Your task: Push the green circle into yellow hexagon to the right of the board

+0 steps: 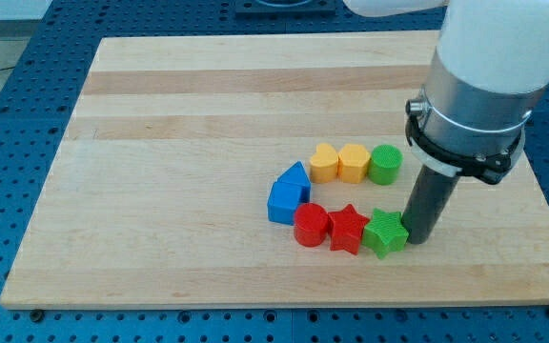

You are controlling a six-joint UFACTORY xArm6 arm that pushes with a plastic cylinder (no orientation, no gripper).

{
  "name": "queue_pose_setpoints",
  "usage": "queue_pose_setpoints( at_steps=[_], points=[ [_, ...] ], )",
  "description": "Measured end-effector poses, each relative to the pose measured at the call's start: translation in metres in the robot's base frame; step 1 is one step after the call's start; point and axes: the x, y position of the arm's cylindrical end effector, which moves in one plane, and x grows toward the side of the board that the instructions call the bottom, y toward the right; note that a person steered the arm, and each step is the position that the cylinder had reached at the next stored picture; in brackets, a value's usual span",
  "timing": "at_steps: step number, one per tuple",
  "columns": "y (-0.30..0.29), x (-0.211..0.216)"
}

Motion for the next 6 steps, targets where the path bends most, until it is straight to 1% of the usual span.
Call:
queue_pose_setpoints(
  at_steps=[4, 5, 6],
  points=[
    [-0.003, 0.000],
    [0.017, 0.000],
    [0.022, 0.000]
  ],
)
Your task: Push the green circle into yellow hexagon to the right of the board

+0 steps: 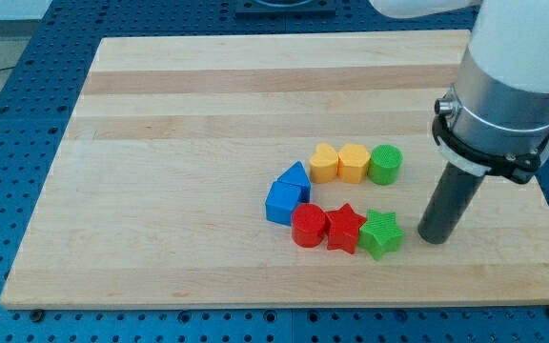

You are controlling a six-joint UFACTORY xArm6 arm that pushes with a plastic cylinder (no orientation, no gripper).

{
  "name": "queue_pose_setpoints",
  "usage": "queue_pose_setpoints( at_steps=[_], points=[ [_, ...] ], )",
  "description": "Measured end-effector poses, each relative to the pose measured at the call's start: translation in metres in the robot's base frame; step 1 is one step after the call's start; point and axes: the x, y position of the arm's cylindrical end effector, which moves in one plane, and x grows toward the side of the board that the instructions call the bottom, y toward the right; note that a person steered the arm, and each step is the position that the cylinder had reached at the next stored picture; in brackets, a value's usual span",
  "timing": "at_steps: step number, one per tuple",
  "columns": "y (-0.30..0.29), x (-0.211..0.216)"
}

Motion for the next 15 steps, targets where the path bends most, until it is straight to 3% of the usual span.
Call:
queue_pose_setpoints(
  at_steps=[2, 4, 6, 7, 15],
  points=[
    [0.001, 0.000],
    [0.040, -0.012],
    [0.056, -0.073],
    [0.052, -0.089],
    [-0.021, -0.095]
  ],
)
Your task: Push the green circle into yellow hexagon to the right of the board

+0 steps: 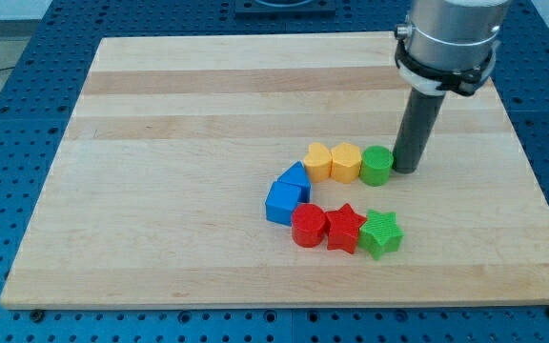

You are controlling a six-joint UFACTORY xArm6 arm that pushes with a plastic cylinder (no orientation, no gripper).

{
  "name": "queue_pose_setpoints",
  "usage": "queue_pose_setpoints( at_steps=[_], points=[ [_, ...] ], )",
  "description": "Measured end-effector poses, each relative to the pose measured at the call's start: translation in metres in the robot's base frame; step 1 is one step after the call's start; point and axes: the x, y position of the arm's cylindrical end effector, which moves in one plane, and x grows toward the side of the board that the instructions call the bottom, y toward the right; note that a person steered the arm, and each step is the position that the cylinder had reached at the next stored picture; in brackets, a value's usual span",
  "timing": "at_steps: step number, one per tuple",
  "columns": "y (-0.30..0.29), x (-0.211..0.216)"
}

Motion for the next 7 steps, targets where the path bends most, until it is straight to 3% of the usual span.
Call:
queue_pose_setpoints(
  at_steps=[2, 4, 7],
  points=[
    [-0.001, 0.000],
    [0.045, 0.010],
    [-0.005, 0.029]
  ],
)
